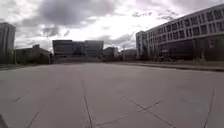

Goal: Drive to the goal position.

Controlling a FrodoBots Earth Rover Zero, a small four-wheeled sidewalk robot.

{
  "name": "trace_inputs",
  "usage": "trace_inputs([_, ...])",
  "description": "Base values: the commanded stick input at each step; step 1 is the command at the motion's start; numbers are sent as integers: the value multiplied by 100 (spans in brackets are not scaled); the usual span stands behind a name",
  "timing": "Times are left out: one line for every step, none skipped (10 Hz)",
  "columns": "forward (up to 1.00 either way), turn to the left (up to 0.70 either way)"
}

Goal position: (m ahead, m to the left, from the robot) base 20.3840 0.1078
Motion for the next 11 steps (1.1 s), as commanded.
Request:
trace_inputs([50,1])
trace_inputs([50,1])
trace_inputs([50,1])
trace_inputs([50,1])
trace_inputs([50,1])
trace_inputs([50,1])
trace_inputs([50,1])
trace_inputs([50,1])
trace_inputs([50,1])
trace_inputs([50,1])
trace_inputs([50,1])
